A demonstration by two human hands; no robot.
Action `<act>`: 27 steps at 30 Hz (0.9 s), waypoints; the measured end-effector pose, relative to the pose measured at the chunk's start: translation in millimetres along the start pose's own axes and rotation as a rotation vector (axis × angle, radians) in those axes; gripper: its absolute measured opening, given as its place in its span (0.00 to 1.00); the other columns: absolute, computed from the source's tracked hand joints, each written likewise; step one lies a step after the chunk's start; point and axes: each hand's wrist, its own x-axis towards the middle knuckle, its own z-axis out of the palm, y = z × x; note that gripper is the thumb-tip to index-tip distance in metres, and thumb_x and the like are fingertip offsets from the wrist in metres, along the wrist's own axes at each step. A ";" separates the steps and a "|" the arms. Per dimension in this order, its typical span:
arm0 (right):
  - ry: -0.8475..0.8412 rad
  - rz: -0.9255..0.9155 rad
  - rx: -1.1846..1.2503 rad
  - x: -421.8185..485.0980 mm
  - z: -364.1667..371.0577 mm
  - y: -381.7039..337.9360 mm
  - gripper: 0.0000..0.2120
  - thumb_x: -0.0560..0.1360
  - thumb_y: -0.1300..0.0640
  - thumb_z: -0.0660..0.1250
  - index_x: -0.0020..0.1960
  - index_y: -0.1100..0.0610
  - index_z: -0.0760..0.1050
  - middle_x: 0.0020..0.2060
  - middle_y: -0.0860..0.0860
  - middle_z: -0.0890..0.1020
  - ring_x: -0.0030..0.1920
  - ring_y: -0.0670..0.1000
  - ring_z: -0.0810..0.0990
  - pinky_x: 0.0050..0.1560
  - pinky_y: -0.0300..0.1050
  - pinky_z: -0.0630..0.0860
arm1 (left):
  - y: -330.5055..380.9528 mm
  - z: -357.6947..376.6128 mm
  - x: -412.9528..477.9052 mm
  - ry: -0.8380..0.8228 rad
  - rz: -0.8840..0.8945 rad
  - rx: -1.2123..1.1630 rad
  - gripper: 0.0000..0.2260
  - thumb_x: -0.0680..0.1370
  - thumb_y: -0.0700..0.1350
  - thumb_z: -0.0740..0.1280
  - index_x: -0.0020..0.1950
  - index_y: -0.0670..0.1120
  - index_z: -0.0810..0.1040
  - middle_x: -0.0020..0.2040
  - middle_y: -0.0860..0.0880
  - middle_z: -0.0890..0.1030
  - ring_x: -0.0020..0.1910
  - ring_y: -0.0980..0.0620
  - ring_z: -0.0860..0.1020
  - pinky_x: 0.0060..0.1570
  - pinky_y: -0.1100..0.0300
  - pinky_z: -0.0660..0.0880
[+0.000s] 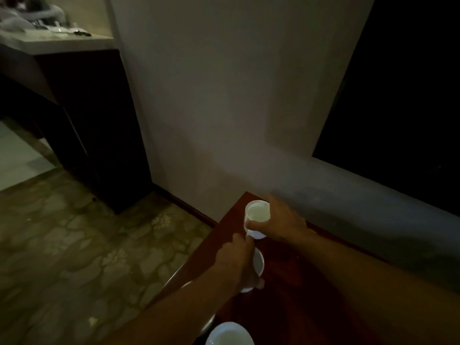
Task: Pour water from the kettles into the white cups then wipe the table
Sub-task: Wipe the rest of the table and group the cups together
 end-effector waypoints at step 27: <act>0.085 0.074 -0.008 -83.4 -104.3 180.8 0.59 0.65 0.42 0.80 0.81 0.50 0.45 0.65 0.54 0.77 0.62 0.57 0.77 0.55 0.51 0.78 | 161.7 31.2 -23.8 -0.049 0.040 0.127 0.41 0.68 0.62 0.76 0.74 0.49 0.62 0.69 0.43 0.67 0.65 0.43 0.72 0.57 0.52 0.73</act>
